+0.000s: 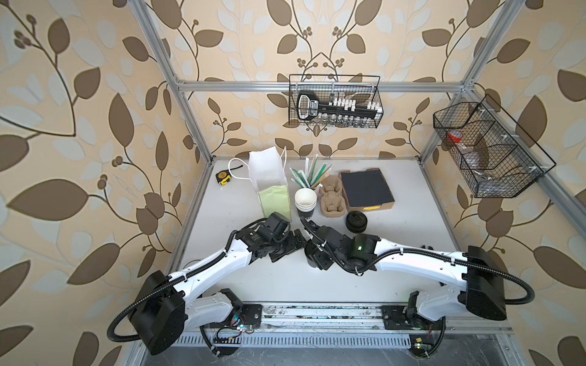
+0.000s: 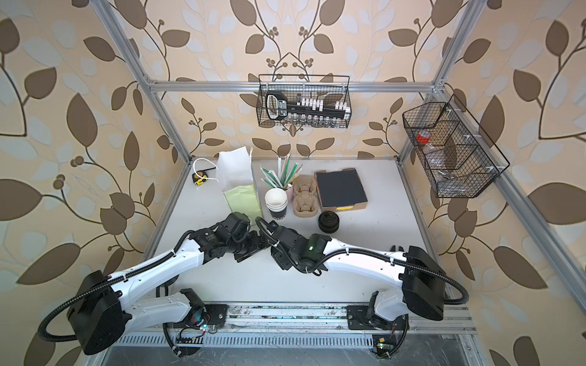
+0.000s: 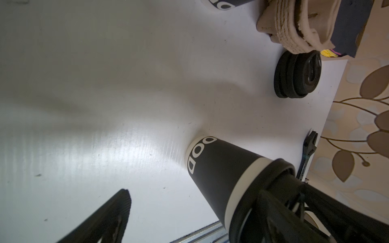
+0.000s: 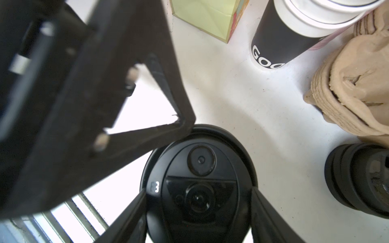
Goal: Pack a coffee takeout order
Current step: Close the lid on the coffee cup.
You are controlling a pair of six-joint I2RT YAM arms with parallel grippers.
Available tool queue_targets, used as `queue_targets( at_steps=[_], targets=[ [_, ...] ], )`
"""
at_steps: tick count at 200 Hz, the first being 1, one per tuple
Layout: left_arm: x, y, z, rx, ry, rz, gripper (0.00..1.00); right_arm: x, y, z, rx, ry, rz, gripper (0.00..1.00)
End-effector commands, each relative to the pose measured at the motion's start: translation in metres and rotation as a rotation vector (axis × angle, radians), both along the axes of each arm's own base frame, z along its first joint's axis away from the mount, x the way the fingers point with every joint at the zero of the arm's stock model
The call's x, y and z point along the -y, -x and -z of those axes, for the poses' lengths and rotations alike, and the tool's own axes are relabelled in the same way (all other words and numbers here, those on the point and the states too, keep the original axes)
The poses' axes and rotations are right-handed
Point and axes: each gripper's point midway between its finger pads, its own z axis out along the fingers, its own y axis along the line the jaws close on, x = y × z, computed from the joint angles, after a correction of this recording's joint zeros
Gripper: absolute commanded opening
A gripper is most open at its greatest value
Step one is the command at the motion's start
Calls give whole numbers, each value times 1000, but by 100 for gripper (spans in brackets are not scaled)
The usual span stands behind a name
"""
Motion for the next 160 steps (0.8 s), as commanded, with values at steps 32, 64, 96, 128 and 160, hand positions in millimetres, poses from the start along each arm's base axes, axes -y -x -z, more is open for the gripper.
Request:
queue_targets(
  at_steps=[32, 64, 96, 128, 160],
  targets=[
    [-12, 15, 8, -31, -26, -30, 96, 79, 80, 98, -383, 383, -49, 68],
    [-6, 19, 12, -60, 12, -22, 96, 77, 82, 100, -398, 380, -53, 68],
    [-4, 22, 7, -59, 45, -25, 96, 76, 83, 103, -402, 378, -53, 68],
    [-11, 23, -7, -14, 55, -52, 96, 76, 84, 107, -409, 382, -54, 68],
    [-10, 25, -9, -16, 84, -57, 96, 77, 84, 111, -413, 387, -54, 68]
  ],
)
